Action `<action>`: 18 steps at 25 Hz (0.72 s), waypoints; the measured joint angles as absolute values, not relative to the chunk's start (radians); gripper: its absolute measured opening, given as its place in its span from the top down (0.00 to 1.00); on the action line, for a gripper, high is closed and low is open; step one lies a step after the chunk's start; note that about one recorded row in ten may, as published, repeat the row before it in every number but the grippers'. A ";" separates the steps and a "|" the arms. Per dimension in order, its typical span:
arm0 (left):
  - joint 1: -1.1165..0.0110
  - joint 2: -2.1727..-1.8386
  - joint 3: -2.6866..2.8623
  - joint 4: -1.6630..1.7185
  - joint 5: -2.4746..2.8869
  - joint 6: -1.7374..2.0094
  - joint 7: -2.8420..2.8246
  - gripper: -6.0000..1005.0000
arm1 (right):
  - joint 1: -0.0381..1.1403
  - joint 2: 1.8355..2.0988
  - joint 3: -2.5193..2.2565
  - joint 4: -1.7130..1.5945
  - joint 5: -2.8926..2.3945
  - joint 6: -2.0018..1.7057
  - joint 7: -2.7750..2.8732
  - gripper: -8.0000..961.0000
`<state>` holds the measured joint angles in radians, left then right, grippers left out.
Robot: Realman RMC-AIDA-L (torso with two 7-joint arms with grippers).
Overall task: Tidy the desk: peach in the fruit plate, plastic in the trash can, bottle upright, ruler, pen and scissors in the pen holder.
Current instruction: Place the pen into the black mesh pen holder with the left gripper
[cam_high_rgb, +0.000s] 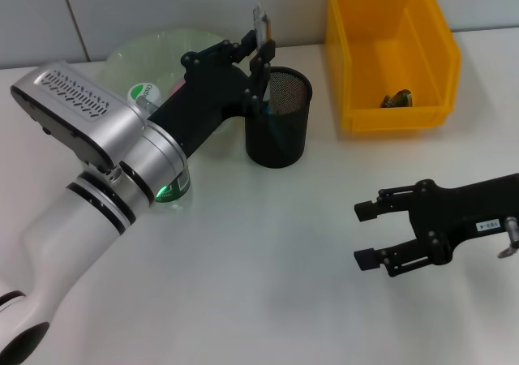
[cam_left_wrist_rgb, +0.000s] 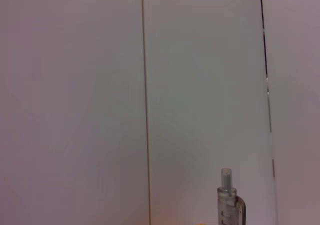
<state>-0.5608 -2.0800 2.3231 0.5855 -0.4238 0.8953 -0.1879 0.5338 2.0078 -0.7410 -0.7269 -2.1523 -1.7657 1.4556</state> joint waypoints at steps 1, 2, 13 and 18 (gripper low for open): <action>-0.561 -2.080 2.323 0.582 -0.424 0.895 -0.188 0.76 | 0.538 2.009 -0.741 -0.727 -2.152 -1.766 1.456 0.14; -0.561 -2.080 2.323 0.577 -0.424 0.895 -0.190 0.76 | 0.542 2.010 -0.741 -0.727 -2.153 -1.766 1.456 0.14; -0.563 -2.080 2.346 0.570 -0.425 0.889 -0.204 0.76 | 0.567 2.022 -0.756 -0.727 -2.156 -1.759 1.461 0.14; -0.564 -2.080 2.366 0.573 -0.425 0.892 -0.207 0.75 | 0.570 2.023 -0.756 -0.727 -2.157 -1.758 1.462 0.14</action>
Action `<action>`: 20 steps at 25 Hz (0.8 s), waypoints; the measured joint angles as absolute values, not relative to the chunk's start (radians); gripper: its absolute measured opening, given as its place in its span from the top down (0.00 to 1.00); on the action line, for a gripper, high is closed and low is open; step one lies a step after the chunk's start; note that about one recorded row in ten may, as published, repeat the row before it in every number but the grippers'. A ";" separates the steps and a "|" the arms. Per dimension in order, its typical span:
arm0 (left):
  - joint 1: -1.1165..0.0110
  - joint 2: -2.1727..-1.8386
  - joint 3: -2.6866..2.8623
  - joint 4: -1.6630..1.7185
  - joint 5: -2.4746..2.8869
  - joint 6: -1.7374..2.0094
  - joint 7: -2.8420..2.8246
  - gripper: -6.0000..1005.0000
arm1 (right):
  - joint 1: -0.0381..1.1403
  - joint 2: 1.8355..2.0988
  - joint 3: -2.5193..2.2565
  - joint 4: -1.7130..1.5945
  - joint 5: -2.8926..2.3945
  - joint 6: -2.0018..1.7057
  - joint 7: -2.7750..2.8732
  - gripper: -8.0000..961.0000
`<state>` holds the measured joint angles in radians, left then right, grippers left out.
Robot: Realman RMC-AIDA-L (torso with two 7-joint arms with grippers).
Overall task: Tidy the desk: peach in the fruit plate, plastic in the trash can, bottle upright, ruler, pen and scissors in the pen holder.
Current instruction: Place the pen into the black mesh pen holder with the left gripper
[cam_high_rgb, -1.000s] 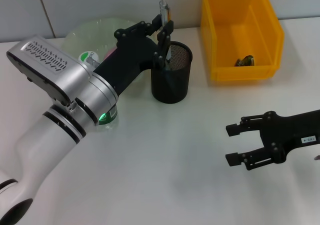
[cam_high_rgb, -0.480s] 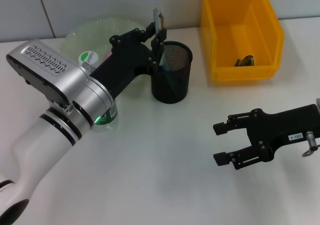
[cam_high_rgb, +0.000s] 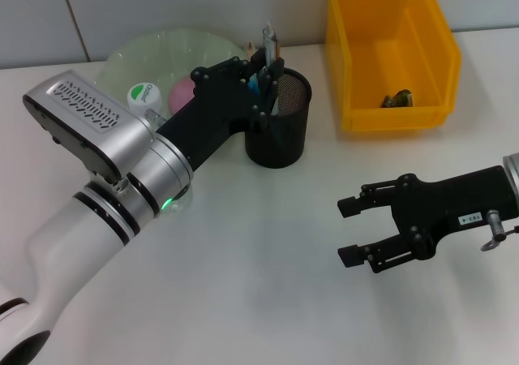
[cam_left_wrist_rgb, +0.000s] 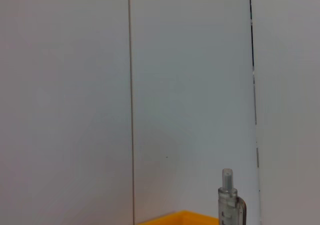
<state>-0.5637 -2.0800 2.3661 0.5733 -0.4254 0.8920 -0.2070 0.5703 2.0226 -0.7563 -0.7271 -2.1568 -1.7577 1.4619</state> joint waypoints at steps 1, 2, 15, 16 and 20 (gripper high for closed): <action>-0.564 -2.080 2.366 0.573 -0.426 0.892 -0.207 0.75 | 0.572 2.023 -0.756 -0.727 -2.157 -1.758 1.462 0.14; -0.564 -2.080 2.366 0.574 -0.426 0.892 -0.207 0.75 | 0.572 2.023 -0.756 -0.727 -2.157 -1.758 1.462 0.14; -0.585 -2.080 2.349 0.559 -0.469 0.884 -0.209 0.75 | 0.581 2.026 -0.756 -0.727 -2.157 -1.765 1.463 0.14; -0.586 -2.080 2.349 0.559 -0.470 0.883 -0.209 0.75 | 0.581 2.026 -0.756 -0.727 -2.157 -1.765 1.463 0.14; -0.590 -2.080 2.354 0.560 -0.469 0.883 -0.209 0.74 | 0.583 2.026 -0.756 -0.727 -2.157 -1.764 1.463 0.14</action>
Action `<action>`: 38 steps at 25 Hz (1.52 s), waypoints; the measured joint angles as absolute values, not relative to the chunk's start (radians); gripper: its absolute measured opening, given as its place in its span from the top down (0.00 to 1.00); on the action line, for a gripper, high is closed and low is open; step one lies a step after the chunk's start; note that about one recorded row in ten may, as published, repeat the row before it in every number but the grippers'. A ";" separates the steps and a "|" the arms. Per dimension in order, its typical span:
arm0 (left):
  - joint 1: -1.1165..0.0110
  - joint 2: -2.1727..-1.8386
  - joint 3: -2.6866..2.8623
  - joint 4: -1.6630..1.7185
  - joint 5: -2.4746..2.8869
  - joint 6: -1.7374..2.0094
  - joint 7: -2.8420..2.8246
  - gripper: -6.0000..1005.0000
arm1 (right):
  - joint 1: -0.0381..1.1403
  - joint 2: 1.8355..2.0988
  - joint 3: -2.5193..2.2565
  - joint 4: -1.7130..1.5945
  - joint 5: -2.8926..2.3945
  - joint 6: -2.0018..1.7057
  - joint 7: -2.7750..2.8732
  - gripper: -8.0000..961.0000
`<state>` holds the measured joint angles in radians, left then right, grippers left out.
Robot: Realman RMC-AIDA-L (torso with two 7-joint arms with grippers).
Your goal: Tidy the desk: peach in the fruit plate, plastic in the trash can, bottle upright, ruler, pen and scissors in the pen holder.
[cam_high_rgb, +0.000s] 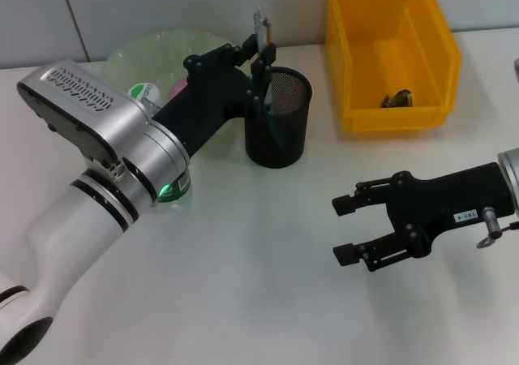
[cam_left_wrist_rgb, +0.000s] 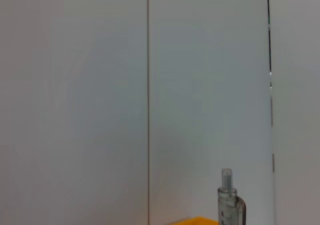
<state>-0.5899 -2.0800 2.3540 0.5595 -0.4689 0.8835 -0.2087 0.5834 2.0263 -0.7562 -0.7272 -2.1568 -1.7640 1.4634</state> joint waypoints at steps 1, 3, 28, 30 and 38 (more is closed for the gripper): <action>-0.591 -2.080 2.356 0.560 -0.468 0.883 -0.209 0.74 | 0.587 2.026 -0.756 -0.727 -2.157 -1.763 1.463 0.14; -0.592 -2.080 2.356 0.560 -0.468 0.883 -0.209 0.74 | 0.592 2.026 -0.756 -0.727 -2.157 -1.762 1.463 0.14; -0.583 -2.079 2.356 0.579 -0.453 0.896 -0.257 0.43 | 0.604 2.026 -0.756 -0.727 -2.157 -1.763 1.465 0.14; -0.565 -2.074 2.354 0.601 -0.406 0.911 -0.310 0.36 | 0.603 2.025 -0.755 -0.727 -2.157 -1.762 1.462 0.14; -0.391 -2.003 2.199 0.746 0.092 0.998 -0.709 0.33 | 0.595 2.022 -0.745 -0.739 -2.148 -1.765 1.454 0.14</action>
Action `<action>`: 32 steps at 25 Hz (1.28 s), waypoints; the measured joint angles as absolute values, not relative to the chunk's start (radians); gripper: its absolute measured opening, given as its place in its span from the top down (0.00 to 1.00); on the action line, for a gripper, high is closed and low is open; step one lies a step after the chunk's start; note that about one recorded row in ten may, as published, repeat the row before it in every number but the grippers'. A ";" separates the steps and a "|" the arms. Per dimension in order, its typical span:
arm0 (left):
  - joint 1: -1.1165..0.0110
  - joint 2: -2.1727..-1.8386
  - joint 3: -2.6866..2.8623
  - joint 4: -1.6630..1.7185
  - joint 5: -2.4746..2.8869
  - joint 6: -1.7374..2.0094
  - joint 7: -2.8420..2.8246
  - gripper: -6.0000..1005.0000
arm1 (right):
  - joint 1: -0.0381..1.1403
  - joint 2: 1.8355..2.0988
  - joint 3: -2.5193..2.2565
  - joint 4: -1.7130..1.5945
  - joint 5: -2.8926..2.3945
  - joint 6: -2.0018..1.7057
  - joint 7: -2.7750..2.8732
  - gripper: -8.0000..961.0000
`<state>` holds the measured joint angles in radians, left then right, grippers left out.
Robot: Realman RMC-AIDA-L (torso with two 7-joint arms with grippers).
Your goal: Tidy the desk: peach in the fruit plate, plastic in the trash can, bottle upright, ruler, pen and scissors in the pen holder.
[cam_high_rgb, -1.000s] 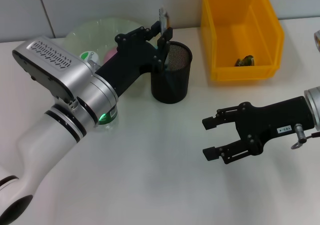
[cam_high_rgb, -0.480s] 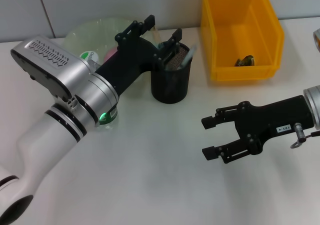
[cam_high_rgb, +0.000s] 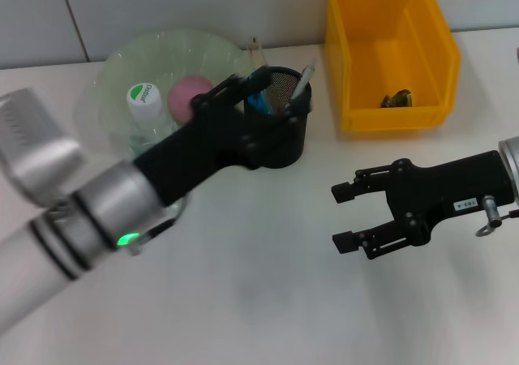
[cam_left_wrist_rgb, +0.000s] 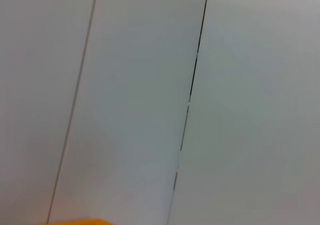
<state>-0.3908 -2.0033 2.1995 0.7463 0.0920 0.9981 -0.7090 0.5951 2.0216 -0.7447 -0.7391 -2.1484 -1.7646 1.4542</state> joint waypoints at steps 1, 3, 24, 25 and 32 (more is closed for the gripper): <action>-0.359 -1.990 2.163 0.775 0.159 1.002 -0.765 0.33 | 0.593 2.022 -0.744 -0.740 -2.147 -1.765 1.454 0.14; -0.291 -1.967 2.083 0.826 0.304 1.025 -0.868 0.34 | 0.587 2.020 -0.735 -0.741 -2.145 -1.777 1.454 0.14; -0.271 -1.945 1.337 0.829 1.445 1.574 -1.422 0.34 | 0.483 1.989 -0.522 -0.723 -2.135 -1.896 1.411 0.14; -0.305 -1.949 1.296 0.788 1.487 1.597 -1.414 0.34 | 0.484 1.989 -0.522 -0.714 -2.135 -1.894 1.408 0.14; -0.357 -1.975 1.199 0.702 1.525 1.627 -1.312 0.34 | 0.501 1.995 -0.530 -0.670 -2.135 -1.846 1.400 0.14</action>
